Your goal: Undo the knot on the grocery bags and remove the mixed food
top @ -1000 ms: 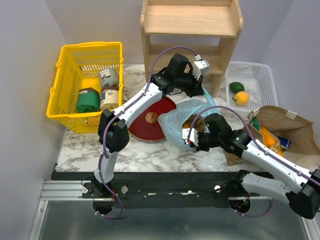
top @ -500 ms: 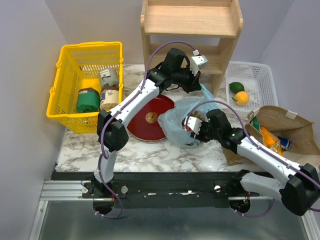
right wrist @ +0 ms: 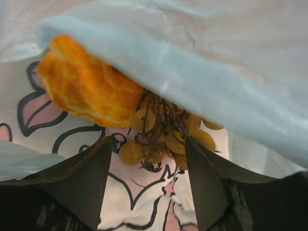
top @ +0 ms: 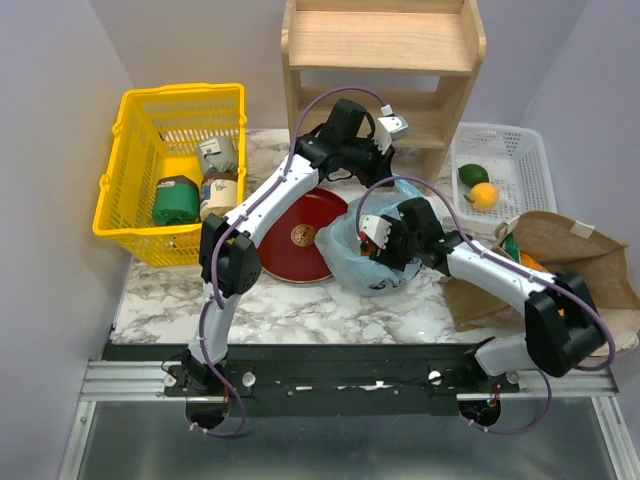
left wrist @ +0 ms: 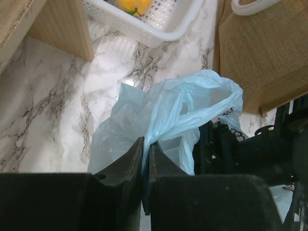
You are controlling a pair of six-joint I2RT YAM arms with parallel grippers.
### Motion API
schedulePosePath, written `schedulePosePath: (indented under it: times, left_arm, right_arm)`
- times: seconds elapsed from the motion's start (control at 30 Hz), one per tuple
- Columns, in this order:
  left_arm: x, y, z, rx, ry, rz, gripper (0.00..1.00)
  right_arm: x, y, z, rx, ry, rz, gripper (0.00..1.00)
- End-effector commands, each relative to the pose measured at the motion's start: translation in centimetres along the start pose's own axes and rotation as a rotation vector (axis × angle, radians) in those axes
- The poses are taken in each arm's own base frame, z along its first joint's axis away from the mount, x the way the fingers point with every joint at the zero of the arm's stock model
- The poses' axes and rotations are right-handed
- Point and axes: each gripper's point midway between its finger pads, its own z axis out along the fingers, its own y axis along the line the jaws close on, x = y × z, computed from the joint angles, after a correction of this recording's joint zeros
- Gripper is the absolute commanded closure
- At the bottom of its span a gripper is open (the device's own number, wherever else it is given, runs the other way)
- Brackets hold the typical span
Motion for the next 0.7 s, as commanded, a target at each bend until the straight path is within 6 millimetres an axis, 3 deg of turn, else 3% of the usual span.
schedulePosePath:
  times: [0.0,0.17,0.27,0.3,0.37,0.47,0.5,0.57,0.6,0.67]
  left_arm:
    - [0.3,1.6,-0.3,0.007,0.0,-0.044,0.82]
    - [0.4,1.9,-0.9,0.01,0.0,-0.05,0.82]
    - [0.8,2.3,-1.1,0.004,0.005,-0.053,0.83]
    - [0.9,2.4,-1.1,0.002,0.007,-0.055,0.84]
    - [0.9,2.6,-1.2,-0.001,0.005,-0.059,0.84]
    - [0.7,2.8,-1.3,-0.006,-0.005,-0.07,0.85]
    - [0.5,2.8,-1.3,-0.01,-0.009,-0.08,0.85]
    - [-0.1,2.7,-1.7,-0.014,-0.02,-0.072,0.84]
    - [-0.1,2.6,-1.9,-0.014,-0.017,-0.066,0.83]
    - [-0.1,2.7,-2.3,-0.026,-0.013,-0.047,0.8]
  right_arm:
    - [-0.4,-2.3,2.3,0.019,-0.016,-0.008,0.27]
    - [1.2,-3.8,4.5,0.029,0.02,-0.036,0.24]
    - [2.0,-4.5,4.7,0.027,0.029,-0.058,0.44]
    - [1.9,-4.7,4.5,0.032,0.026,-0.064,0.61]
    - [0.5,-5.1,3.0,0.055,-0.023,-0.062,0.74]
    - [-2.3,-4.2,-0.6,0.027,-0.135,-0.062,0.88]
    - [-2.4,-3.1,-1.5,-0.009,-0.143,-0.056,0.92]
    - [-3.9,-2.0,-4.1,-0.039,-0.199,-0.083,0.94]
    - [-3.1,-0.5,-5.0,-0.092,-0.169,-0.067,0.95]
    - [-3.3,0.5,-6.8,-0.109,-0.186,-0.078,0.96]
